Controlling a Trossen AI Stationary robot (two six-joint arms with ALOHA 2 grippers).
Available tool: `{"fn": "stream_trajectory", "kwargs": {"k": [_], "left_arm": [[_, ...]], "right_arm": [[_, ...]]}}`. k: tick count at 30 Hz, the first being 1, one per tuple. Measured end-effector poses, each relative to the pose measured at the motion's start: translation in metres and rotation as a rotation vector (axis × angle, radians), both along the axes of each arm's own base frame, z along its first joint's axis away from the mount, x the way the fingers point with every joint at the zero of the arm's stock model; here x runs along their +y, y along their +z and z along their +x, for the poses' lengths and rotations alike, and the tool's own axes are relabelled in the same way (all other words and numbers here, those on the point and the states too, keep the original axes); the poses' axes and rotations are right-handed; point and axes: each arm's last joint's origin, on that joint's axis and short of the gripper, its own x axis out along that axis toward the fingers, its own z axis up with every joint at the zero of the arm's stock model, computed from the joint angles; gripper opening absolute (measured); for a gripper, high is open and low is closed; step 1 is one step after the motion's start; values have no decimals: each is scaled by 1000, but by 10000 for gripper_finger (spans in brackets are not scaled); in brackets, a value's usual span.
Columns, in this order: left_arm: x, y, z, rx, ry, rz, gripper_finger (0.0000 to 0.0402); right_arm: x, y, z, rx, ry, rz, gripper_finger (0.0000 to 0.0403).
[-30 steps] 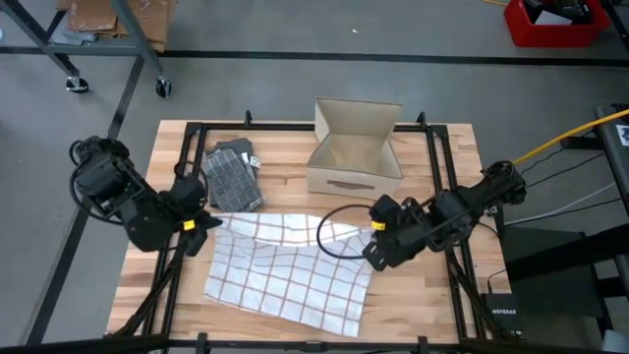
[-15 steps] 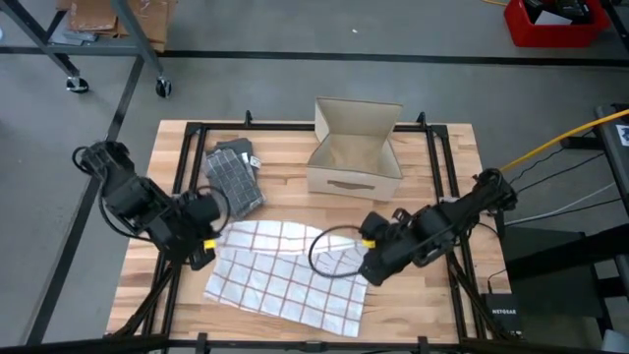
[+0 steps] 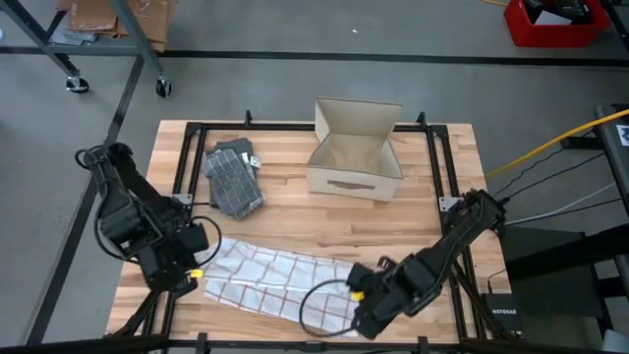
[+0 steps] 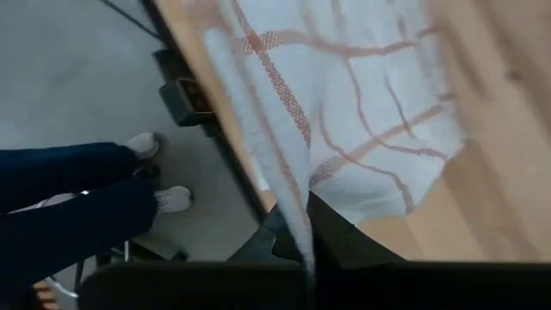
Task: Fold towel
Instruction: Fold the white towel
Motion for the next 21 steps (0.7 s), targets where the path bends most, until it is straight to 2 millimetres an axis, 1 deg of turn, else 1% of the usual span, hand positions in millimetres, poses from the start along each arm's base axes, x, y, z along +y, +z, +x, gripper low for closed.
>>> {"fn": "stream_trajectory", "kwargs": {"k": [6,10,15,21], "left_arm": [[-14,-2,-9,7,9,-35,0],[-32,-9,-11,23,-9,-32,0],[-58,-24,-9,37,-55,-8,0],[-89,-48,-6,75,-131,49,0]], "right_arm": [[31,-26,13,6,57,77,1],[52,-42,17,10,71,135,1],[67,-48,12,20,42,168,1],[75,-47,7,20,13,206,1]]}}
